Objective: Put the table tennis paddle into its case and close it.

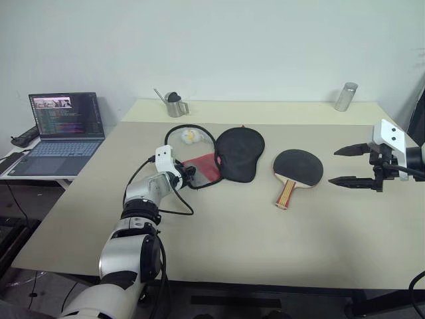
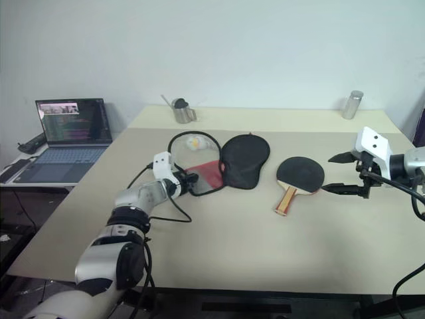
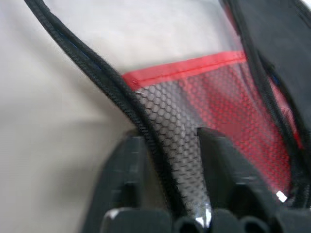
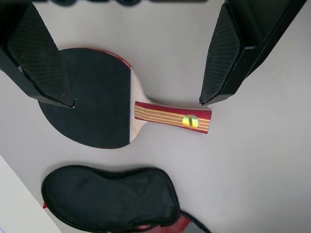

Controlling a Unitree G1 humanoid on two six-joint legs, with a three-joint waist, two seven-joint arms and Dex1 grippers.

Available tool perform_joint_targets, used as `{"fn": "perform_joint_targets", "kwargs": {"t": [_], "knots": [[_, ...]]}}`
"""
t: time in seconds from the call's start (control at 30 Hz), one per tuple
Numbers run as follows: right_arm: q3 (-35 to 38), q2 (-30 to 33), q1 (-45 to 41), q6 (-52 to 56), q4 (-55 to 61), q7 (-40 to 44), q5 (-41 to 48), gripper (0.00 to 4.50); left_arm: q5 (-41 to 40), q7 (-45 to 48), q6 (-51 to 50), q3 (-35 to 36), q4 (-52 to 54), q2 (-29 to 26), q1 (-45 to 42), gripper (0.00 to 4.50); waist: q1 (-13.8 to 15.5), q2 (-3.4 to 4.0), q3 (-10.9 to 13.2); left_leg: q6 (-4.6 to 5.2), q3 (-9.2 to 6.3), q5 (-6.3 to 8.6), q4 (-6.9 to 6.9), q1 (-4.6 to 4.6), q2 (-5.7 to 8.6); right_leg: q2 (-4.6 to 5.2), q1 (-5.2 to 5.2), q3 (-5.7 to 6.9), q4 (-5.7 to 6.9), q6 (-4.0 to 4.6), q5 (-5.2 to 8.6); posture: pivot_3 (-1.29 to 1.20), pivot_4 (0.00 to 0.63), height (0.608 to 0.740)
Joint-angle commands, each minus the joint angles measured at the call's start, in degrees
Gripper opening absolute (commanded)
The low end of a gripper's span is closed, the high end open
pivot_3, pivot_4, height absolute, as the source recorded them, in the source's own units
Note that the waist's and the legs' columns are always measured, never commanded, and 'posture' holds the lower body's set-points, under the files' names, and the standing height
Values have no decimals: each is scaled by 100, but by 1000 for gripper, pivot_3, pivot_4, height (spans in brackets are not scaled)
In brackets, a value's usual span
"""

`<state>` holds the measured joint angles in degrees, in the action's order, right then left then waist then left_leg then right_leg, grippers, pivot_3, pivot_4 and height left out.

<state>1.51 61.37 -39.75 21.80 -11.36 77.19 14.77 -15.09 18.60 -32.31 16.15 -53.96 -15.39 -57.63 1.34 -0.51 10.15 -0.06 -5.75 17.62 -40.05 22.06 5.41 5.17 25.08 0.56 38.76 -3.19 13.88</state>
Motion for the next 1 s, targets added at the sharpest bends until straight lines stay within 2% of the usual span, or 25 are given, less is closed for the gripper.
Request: {"fn": "perform_joint_targets", "kwargs": {"t": [0.03,0.07,0.37,0.8,1.0], "knots": [[300,154,-29,-7,201,-41,122,4500,6,223,91,-134,44,46,-235,222,-6,0,0,0,1,0,0,0,-1,0,0,0,0,0,0,0,150,740],[308,154,-29,-10,204,-46,121,4500,54,308,104,-227,72,58,-242,57,-6,-1,0,0,1,0,0,0,-1,0,1,0,0,0,0,0,150,740],[386,161,29,-20,246,-103,111,4500,246,1176,44,-779,208,-100,-277,57,-12,-1,1,0,3,0,2,1,-1,-1,2,-1,0,0,0,0,150,740],[684,316,416,118,543,-202,218,4500,517,1986,162,-1110,28,-881,-140,57,-81,-6,3,0,4,0,3,2,-2,-2,5,-3,0,0,0,0,150,740],[706,376,495,198,641,-256,281,4500,560,2021,95,-1214,101,-689,-138,57,-112,-8,5,1,3,0,2,2,-1,-2,4,-2,0,0,0,0,150,740]]}}
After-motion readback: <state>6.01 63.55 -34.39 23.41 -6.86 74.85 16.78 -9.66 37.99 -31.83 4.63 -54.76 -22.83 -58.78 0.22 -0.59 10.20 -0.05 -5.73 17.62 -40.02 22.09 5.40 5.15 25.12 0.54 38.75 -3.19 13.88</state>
